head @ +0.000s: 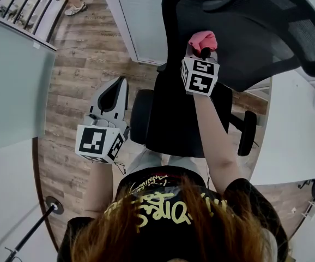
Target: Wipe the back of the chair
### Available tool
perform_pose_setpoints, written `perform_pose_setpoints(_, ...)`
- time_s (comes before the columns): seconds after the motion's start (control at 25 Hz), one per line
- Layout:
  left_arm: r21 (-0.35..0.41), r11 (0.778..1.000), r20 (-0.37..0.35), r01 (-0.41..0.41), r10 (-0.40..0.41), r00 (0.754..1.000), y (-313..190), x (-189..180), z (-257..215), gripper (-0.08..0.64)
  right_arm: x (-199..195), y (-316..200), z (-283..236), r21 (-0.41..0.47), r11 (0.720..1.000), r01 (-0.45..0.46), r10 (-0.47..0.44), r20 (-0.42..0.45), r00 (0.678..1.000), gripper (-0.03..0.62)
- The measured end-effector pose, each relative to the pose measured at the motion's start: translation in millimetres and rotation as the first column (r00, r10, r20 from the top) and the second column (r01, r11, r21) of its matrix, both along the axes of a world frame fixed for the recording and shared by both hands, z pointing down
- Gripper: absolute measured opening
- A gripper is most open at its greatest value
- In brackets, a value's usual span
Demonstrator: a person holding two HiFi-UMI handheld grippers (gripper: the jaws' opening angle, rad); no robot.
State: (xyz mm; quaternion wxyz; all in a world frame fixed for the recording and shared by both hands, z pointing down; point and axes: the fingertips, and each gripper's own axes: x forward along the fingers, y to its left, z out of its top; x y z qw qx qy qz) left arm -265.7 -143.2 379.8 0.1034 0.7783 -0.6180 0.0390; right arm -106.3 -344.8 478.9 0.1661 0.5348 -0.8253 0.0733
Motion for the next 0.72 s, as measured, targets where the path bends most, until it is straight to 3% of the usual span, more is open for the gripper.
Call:
perform_pose_setpoints(0.56,-0.002,0.999,0.017,0.035,-0.035,0.999,16,-18,1,-0.008,-53,9,9,-0.021,0.994,0.108,-0.109,-0.01,0.994,0.064)
perform_pose_setpoints(0.72,-0.002,0.999,0.023,0.042,-0.042,0.999,20,-20,-1,-0.008,-73,17,11,-0.027,0.983,0.183,-0.183,-0.011,0.983,0.064)
